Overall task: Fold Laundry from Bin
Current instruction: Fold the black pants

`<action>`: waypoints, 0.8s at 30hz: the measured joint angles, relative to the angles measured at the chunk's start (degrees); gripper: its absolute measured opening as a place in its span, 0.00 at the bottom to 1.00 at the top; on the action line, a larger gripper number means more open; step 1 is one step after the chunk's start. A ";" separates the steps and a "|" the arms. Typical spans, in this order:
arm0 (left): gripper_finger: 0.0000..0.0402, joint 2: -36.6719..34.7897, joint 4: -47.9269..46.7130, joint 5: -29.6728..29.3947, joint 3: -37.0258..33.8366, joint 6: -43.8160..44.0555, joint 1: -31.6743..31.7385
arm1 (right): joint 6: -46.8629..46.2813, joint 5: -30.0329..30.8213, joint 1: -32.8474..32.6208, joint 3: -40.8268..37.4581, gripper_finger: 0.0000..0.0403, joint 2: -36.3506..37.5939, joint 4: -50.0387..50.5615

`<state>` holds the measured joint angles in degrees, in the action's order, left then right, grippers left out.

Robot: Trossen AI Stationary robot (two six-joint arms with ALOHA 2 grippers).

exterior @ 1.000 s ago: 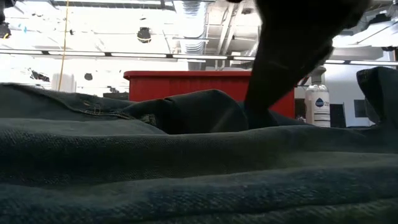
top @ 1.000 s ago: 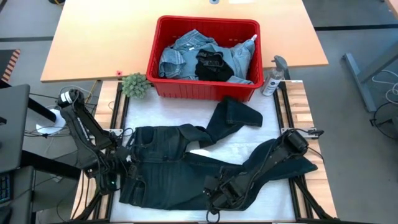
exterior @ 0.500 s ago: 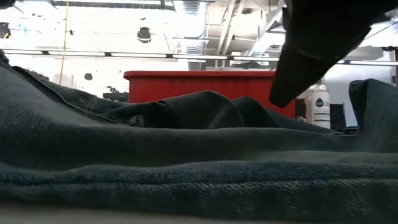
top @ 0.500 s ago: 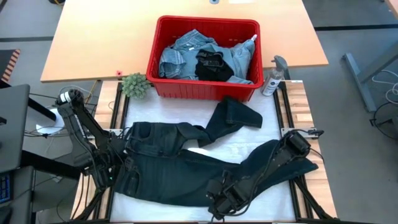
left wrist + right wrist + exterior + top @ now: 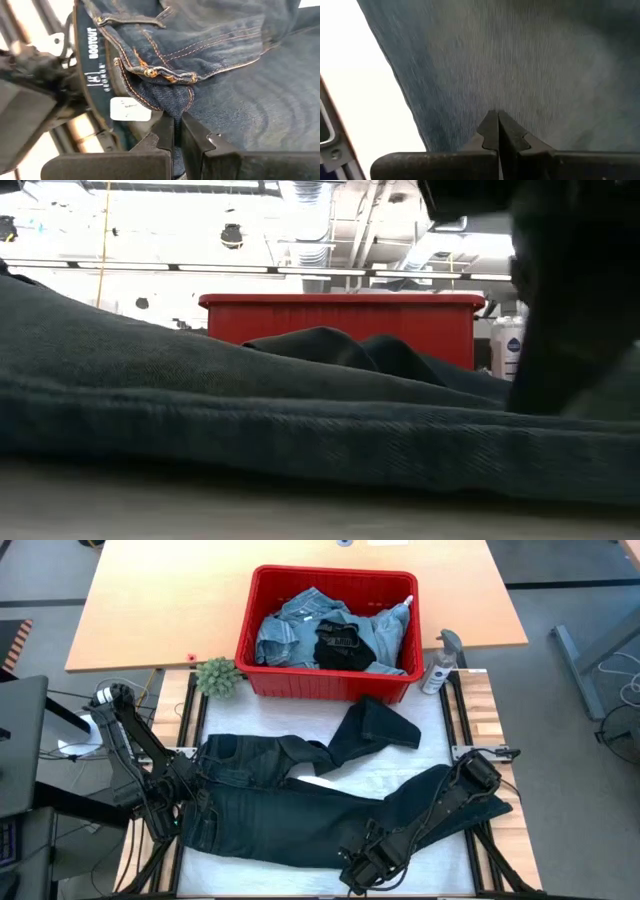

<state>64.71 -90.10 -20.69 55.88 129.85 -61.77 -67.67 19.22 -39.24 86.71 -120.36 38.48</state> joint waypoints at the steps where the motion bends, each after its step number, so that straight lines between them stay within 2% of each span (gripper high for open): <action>1: 0.00 0.00 0.10 0.35 0.00 -0.36 -0.01 | -0.85 -0.20 -0.29 -0.74 0.05 -0.02 -0.94; 7: 0.00 0.09 0.17 3.36 -0.08 -2.58 -0.01 | -5.93 -1.65 -1.10 -4.38 0.05 0.26 -6.18; 14: 0.00 0.24 1.68 14.00 -5.64 -5.49 0.01 | -6.49 -1.76 -1.53 -4.38 0.05 0.17 -6.25; 18: 0.00 0.38 5.15 12.47 -9.31 -6.10 0.00 | -7.34 -1.91 -1.51 -4.40 0.05 0.17 -6.36; 21: 0.01 0.79 4.63 8.78 -10.11 -4.78 0.41 | -7.40 -2.04 -1.51 -4.43 0.05 0.15 -6.38; 24: 0.01 1.01 4.23 7.64 -11.24 -3.33 0.55 | -7.43 -2.19 -1.51 -4.43 0.05 0.15 -6.38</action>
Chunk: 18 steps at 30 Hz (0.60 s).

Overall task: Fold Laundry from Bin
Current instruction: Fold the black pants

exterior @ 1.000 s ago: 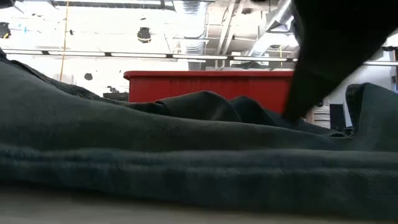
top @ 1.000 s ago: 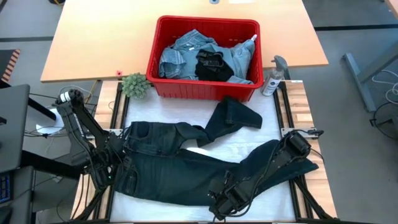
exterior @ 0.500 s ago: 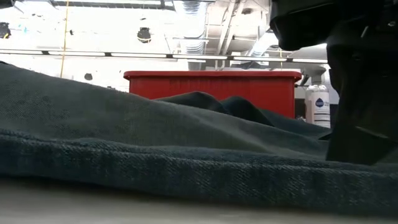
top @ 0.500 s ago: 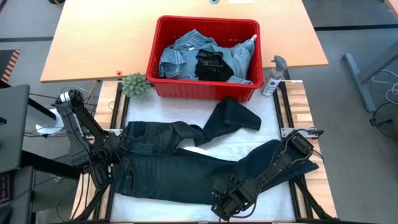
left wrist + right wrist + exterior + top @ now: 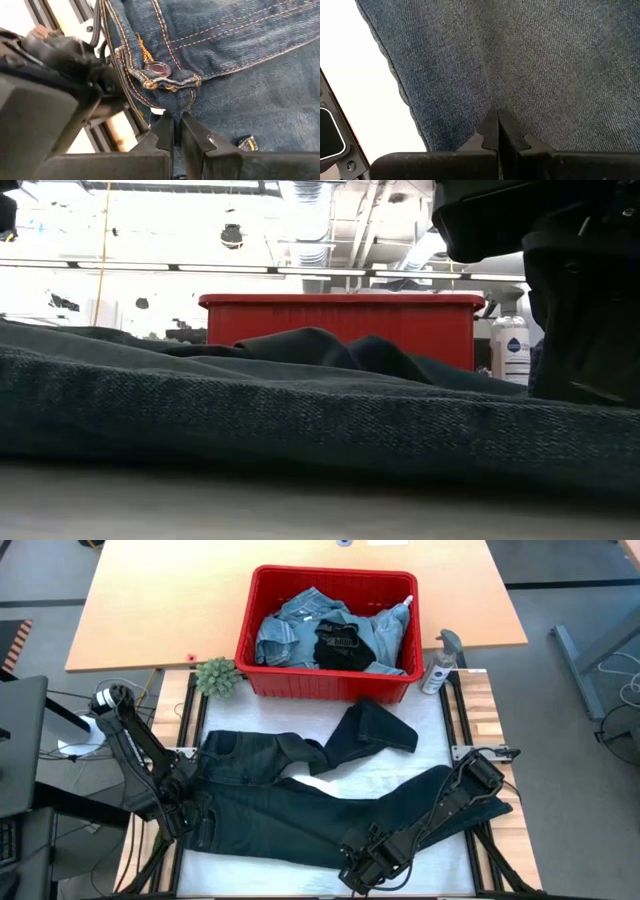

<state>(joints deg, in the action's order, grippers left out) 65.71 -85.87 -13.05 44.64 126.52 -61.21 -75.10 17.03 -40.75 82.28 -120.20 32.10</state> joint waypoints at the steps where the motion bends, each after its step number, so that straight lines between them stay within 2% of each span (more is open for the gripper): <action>1: 0.01 0.01 0.23 -0.19 -0.33 0.19 0.09 | -0.01 -0.02 0.00 0.00 0.05 0.00 0.00; 5: 0.01 0.02 0.78 0.44 -0.42 -1.20 0.18 | -0.10 -0.14 0.00 -0.02 0.05 -0.04 -0.24; 11: 0.01 -0.04 -3.79 3.78 2.01 -3.24 0.20 | -0.07 -0.15 0.00 -0.04 0.05 -0.13 -1.07; 15: 0.02 -0.13 -4.22 0.51 5.10 -5.97 0.14 | 0.08 -0.26 -0.01 -0.07 0.05 -0.13 -1.06; 18: 0.07 -0.13 -3.68 -1.23 6.56 -10.81 0.34 | 0.46 -0.43 -0.12 -0.07 0.05 -0.13 -1.05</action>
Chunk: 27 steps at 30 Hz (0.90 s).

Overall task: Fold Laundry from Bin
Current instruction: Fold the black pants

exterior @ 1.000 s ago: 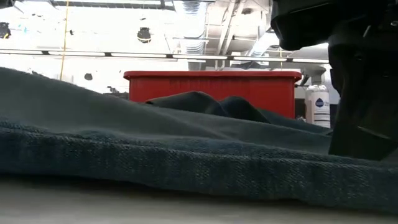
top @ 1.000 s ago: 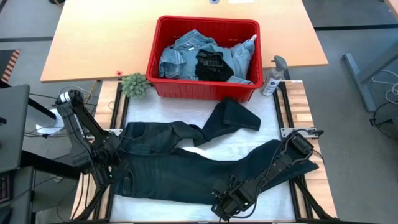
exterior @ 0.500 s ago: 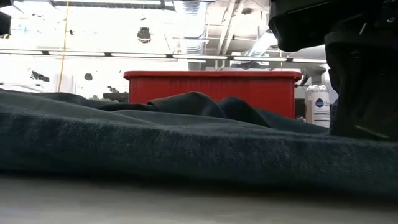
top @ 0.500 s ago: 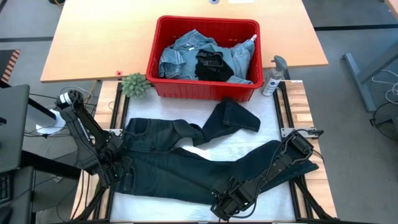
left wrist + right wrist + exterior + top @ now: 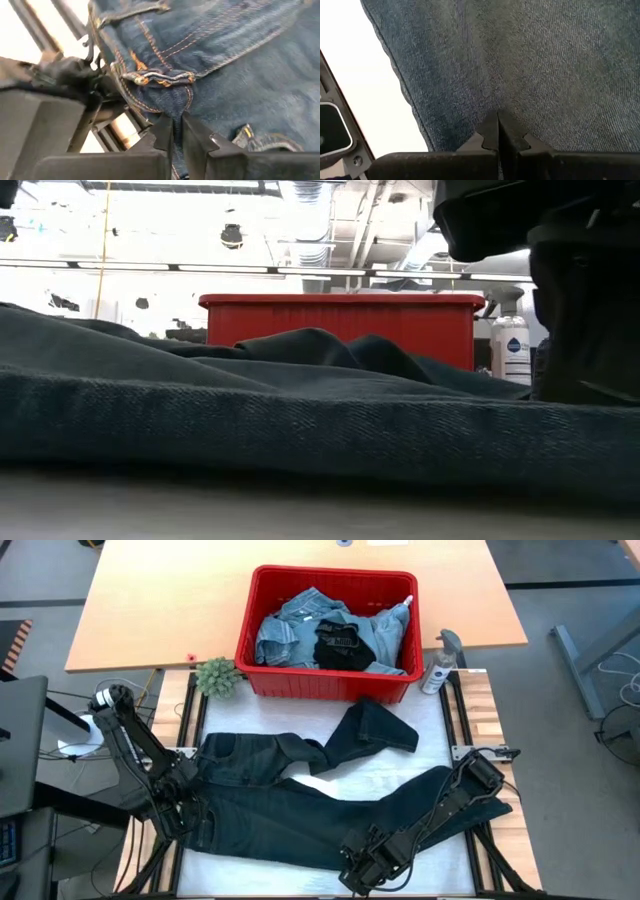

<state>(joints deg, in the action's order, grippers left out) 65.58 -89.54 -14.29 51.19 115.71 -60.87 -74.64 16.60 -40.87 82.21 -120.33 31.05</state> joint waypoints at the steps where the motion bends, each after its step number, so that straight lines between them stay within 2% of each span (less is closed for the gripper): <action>1: 0.10 0.00 -0.10 0.01 0.04 -0.68 0.17 | 0.12 0.00 -0.02 0.00 0.05 0.00 0.00; 8: 0.35 0.00 -0.79 3.44 -0.10 -1.13 0.49 | 0.12 0.02 -0.04 0.00 0.05 0.00 -0.26; 12: 0.43 0.02 -0.70 3.72 -0.10 2.32 0.49 | 0.12 0.04 -0.08 0.00 0.05 0.00 -0.26; 14: 0.45 0.02 -0.13 -0.21 -0.10 5.42 0.36 | 0.12 0.07 -0.08 0.00 0.05 0.00 -0.28; 16: 0.45 -0.10 4.93 -10.28 0.14 7.07 -0.47 | 0.12 0.07 -0.08 0.00 0.05 0.00 -0.30; 18: 0.45 -0.50 14.58 -20.71 0.45 3.83 -1.53 | 0.14 0.07 -0.08 0.00 0.05 0.00 -0.41; 19: 0.44 -0.49 19.64 -23.81 0.40 -0.30 -1.74 | 0.14 0.07 -0.08 0.00 0.05 0.00 -0.50; 23: 0.40 1.60 33.91 -26.07 -0.90 -18.13 -1.69 | 1.71 -0.01 0.07 -0.09 0.05 -0.02 -2.71; 27: 0.35 5.71 41.14 -26.59 -2.30 -23.78 -1.37 | 3.08 -0.42 0.18 0.27 0.05 -0.15 -4.34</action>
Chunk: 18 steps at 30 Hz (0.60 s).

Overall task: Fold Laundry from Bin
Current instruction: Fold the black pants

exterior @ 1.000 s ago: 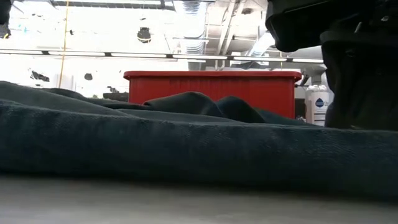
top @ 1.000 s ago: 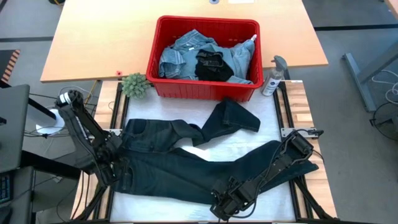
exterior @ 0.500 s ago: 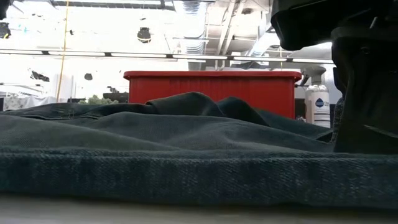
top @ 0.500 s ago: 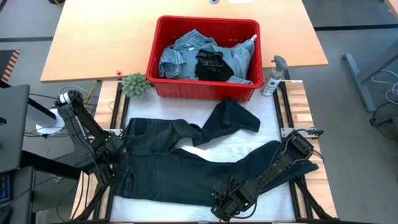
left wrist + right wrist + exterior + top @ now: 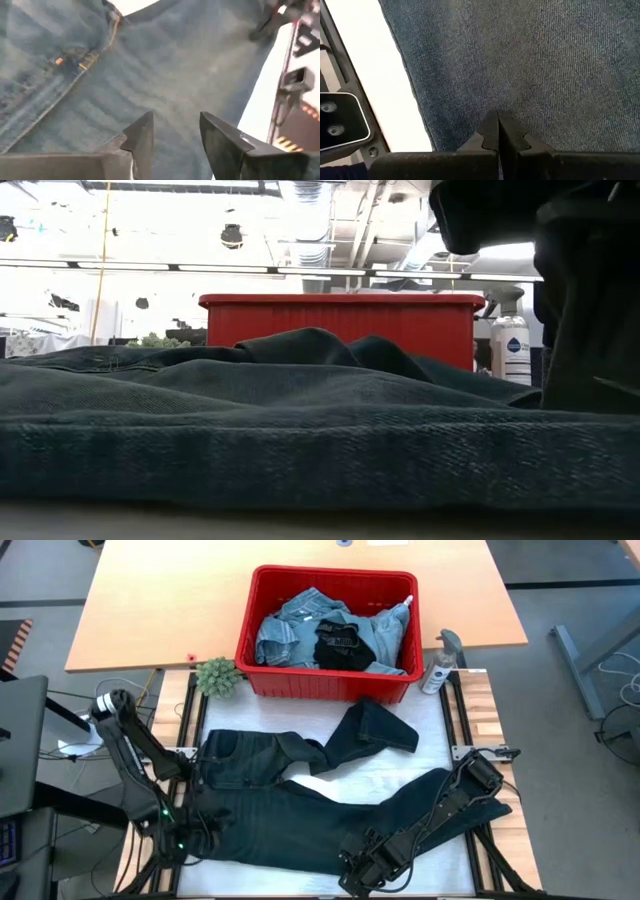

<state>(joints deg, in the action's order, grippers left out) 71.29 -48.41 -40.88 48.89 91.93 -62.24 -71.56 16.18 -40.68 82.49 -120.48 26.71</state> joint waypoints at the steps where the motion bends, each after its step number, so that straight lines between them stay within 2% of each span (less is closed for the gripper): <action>1: 0.34 1.19 0.71 0.97 -0.67 0.00 0.21 | 0.03 -0.08 0.16 0.31 0.05 0.01 0.09; 8: 0.27 9.02 7.63 5.65 -5.72 2.23 0.32 | 8.47 -0.40 2.01 4.44 0.05 5.30 2.25; 13: 0.26 13.69 16.59 9.12 -10.13 2.97 1.43 | 11.13 4.67 5.11 5.29 0.09 10.78 16.53; 18: 0.26 15.83 24.57 9.79 -12.57 3.12 1.80 | 21.91 12.37 10.11 5.76 0.15 18.16 30.72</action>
<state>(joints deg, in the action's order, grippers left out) 87.13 -23.84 -31.09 36.32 95.05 -60.45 -49.65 28.55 -30.57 88.25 -102.32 57.43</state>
